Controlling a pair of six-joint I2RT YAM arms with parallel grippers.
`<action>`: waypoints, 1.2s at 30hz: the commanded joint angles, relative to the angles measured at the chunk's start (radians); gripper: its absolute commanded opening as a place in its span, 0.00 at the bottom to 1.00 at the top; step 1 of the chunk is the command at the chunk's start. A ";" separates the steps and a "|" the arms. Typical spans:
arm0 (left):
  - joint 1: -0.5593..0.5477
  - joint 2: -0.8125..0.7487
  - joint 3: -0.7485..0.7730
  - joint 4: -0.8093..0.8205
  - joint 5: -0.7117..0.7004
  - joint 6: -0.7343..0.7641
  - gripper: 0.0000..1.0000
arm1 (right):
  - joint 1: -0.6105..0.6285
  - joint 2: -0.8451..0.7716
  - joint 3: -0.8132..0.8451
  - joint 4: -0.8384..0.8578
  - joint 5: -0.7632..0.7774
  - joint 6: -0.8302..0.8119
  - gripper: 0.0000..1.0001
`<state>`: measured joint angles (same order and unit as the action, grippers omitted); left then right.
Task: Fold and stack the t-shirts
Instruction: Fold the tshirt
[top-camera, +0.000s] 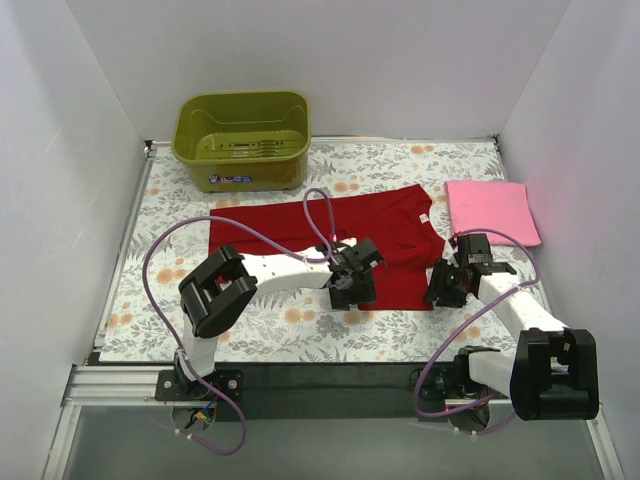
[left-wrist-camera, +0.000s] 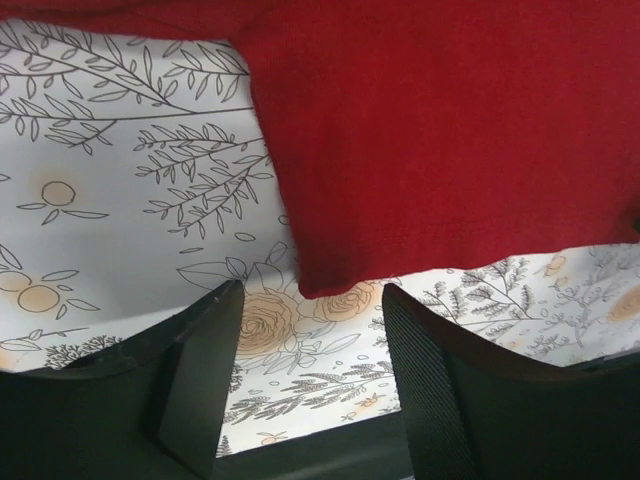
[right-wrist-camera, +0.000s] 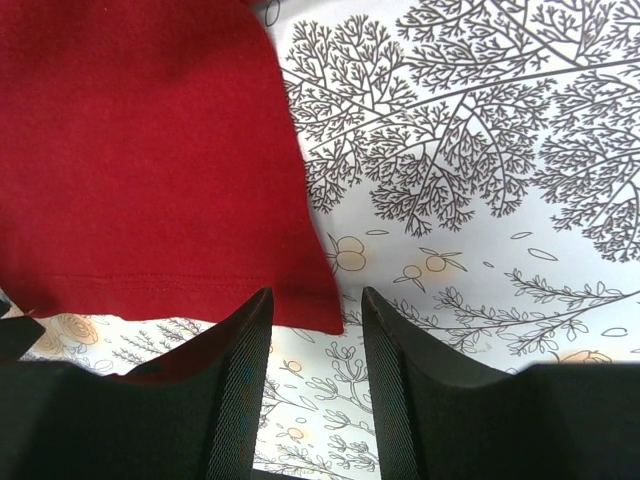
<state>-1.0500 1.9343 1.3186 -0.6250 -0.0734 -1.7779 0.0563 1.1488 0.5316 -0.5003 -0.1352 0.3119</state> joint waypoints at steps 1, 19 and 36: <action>-0.004 0.023 0.025 -0.050 -0.042 -0.002 0.53 | -0.001 -0.001 -0.012 0.020 -0.035 0.007 0.40; -0.024 0.146 0.099 -0.081 -0.025 0.015 0.08 | 0.007 0.039 -0.041 0.052 -0.095 0.013 0.15; 0.105 0.020 0.152 -0.048 -0.048 0.098 0.00 | 0.007 0.104 0.306 0.031 -0.141 0.007 0.01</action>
<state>-0.9985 2.0224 1.4357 -0.6773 -0.0929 -1.7153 0.0601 1.2011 0.7353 -0.4881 -0.2390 0.3248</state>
